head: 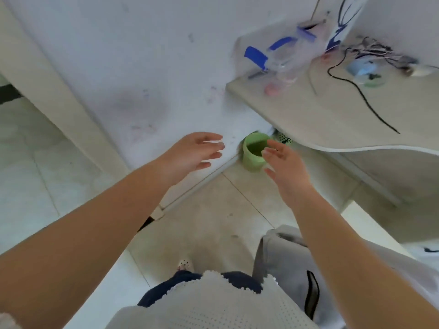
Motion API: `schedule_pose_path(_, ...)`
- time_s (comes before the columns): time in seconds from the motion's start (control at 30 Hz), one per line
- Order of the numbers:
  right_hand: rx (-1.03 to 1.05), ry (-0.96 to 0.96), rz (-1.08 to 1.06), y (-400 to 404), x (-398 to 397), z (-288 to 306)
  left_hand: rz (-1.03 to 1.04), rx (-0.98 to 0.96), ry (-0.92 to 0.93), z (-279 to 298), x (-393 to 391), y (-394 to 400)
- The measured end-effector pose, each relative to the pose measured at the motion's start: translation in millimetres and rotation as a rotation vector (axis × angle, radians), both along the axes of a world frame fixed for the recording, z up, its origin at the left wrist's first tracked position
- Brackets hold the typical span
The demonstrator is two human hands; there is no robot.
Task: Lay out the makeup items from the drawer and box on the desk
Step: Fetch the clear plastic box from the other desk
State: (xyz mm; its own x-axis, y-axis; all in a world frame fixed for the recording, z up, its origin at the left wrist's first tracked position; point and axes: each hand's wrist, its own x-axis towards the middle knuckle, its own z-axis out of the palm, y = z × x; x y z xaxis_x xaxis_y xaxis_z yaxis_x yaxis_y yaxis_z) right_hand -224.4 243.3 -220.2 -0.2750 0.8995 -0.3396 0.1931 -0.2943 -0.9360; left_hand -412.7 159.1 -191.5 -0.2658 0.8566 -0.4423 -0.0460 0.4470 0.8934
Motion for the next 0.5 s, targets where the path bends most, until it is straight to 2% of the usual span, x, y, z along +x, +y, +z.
schedule_pose_path(0.27, 0.023, 0.014, -0.3, 66, -10, 20, -0.261, 0.022, -0.005, 22, -41, 122)
schedule_pose_path(0.5, 0.048, 0.055, -0.379, 152, -12, 14, -0.29, 0.097, 0.059, 16, -48, 233)
